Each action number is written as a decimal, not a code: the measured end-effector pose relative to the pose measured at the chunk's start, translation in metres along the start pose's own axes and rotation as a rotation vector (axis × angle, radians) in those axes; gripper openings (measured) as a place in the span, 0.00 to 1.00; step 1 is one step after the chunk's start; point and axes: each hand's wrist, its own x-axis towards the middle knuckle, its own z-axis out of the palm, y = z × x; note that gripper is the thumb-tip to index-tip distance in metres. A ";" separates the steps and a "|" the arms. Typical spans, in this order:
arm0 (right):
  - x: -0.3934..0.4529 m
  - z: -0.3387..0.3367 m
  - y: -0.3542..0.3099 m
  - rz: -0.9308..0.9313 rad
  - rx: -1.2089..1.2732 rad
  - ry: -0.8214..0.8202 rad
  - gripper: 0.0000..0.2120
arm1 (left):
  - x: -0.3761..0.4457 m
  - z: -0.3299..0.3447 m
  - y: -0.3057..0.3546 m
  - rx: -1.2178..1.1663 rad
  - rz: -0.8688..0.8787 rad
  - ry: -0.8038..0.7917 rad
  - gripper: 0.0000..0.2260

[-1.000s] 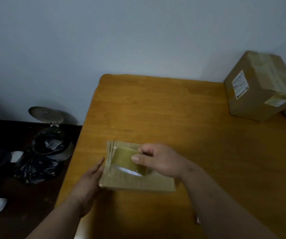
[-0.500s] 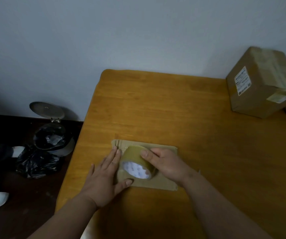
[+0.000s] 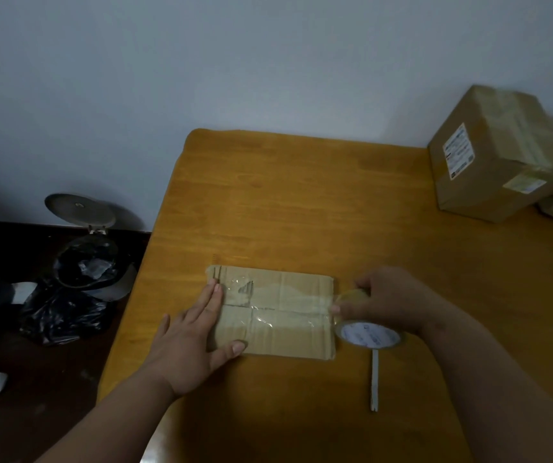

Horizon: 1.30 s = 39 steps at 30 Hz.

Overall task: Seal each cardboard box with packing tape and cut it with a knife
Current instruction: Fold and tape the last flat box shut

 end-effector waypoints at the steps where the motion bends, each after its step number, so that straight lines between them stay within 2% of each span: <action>1: -0.003 0.001 0.003 -0.022 0.045 -0.022 0.19 | 0.000 0.000 0.000 -0.004 0.000 0.002 0.44; 5: -0.017 -0.004 0.025 -0.018 0.388 -0.074 0.20 | 0.000 0.000 -0.004 -0.002 -0.006 0.012 0.44; 9: -0.011 0.009 0.038 0.009 0.238 -0.041 0.14 | 0.002 0.003 -0.003 -0.003 0.005 0.017 0.44; 13: 0.002 0.022 0.036 0.015 0.112 -0.040 0.18 | 0.002 0.004 -0.004 0.010 0.003 0.021 0.44; 18: 0.016 0.020 0.034 0.079 -0.086 -0.168 0.16 | 0.001 -0.001 0.004 0.112 -0.026 -0.008 0.45; 22: 0.020 0.041 0.038 0.076 0.017 -0.157 0.14 | 0.001 -0.002 0.011 0.078 -0.058 -0.006 0.47; 25: 0.020 0.050 0.040 0.073 0.126 -0.121 0.16 | 0.001 0.007 0.025 -0.284 -0.159 0.080 0.50; 27: 0.017 0.053 0.040 0.091 0.219 -0.085 0.15 | 0.003 0.013 0.032 -0.524 -0.238 0.194 0.39; 29: 0.012 0.055 0.045 0.164 0.530 -0.042 0.14 | 0.007 0.016 0.034 -0.668 -0.257 0.282 0.27; 31: 0.000 0.048 0.047 0.193 0.848 -0.062 0.10 | 0.009 0.015 0.027 -0.829 -0.257 0.307 0.21; 34: -0.018 0.019 0.041 -0.052 1.016 -0.201 0.17 | 0.010 0.006 0.014 -1.137 -0.330 0.242 0.19; 36: -0.026 -0.004 0.026 -0.240 0.994 -0.267 0.19 | 0.011 0.002 0.011 -1.273 -0.373 0.154 0.17; 37: -0.029 -0.014 0.017 -0.294 0.967 -0.274 0.19 | 0.012 0.001 0.014 -1.292 -0.378 0.106 0.16; 39: -0.032 -0.028 -0.004 -0.348 0.906 -0.232 0.19 | 0.014 0.001 0.021 -1.180 -0.361 0.035 0.18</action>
